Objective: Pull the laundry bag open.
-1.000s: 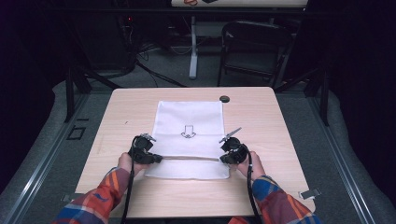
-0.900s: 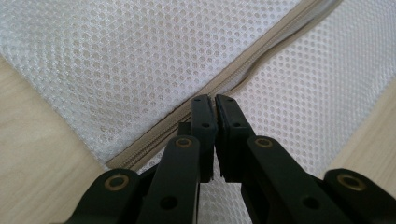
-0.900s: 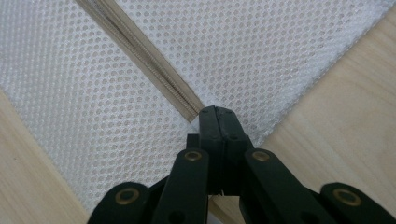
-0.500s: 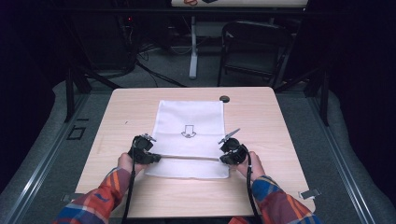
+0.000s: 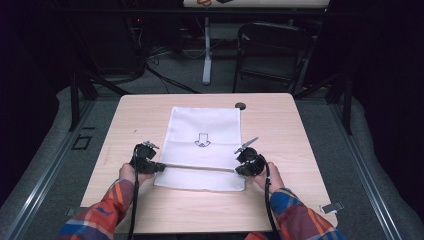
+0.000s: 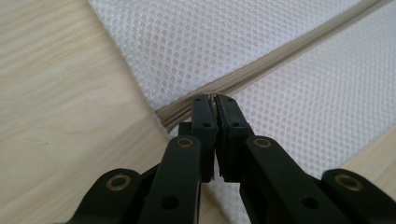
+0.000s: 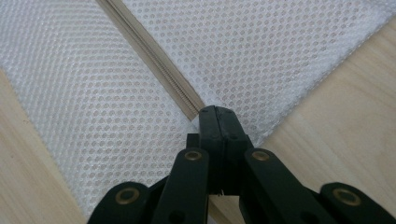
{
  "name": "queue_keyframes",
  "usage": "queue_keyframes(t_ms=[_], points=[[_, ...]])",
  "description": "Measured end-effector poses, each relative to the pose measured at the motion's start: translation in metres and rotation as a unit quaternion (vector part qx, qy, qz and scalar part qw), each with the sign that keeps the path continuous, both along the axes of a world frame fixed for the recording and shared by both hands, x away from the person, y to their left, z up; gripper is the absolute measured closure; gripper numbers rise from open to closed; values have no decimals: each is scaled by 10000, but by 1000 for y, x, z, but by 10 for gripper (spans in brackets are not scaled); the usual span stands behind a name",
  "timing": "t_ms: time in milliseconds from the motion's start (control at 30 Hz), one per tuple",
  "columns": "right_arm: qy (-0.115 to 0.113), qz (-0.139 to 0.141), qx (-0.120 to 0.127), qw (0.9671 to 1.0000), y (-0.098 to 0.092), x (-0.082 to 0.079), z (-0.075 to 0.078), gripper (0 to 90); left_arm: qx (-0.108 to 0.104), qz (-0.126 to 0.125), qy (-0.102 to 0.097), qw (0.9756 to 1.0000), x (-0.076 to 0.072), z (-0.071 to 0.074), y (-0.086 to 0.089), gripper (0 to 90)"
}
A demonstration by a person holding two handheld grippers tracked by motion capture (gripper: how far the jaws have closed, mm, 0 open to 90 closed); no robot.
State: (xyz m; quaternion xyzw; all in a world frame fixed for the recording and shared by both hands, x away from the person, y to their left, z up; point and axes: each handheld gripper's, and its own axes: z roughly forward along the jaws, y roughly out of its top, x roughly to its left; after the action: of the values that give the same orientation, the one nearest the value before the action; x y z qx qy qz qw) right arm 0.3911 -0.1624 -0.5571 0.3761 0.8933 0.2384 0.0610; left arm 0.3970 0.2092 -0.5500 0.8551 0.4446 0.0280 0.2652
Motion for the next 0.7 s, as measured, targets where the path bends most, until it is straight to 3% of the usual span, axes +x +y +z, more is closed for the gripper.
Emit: queue_keyframes(t_ms=[100,200,267,367,533,567,600,633,700], points=[[0,-16,17,10000,0,0,0,900,29,16,4,10000,0,1,2,877],[-1,-29,-30,10000,-1,0,0,900,191,206,-80,9996,0,2,12,877],[-11,-36,-2,10000,-2,0,0,900,-7,251,26,9997,-2,3,23,877],[3,20,-32,10000,-2,1,0,900,230,192,-4,9996,-3,1,17,876],[-136,121,-191,9997,1,-1,1,900,176,179,80,9997,-2,0,17,864],[-130,152,-161,9997,1,-1,2,844,199,160,74,9996,-2,1,17,836],[-128,187,-129,9997,1,-1,3,709,173,162,121,9996,-1,2,17,762],[-95,214,88,9997,1,-1,5,668,100,137,154,9997,-1,3,16,662],[-257,195,-53,9995,1,-3,10,589,79,189,27,9998,-4,8,13,531]])
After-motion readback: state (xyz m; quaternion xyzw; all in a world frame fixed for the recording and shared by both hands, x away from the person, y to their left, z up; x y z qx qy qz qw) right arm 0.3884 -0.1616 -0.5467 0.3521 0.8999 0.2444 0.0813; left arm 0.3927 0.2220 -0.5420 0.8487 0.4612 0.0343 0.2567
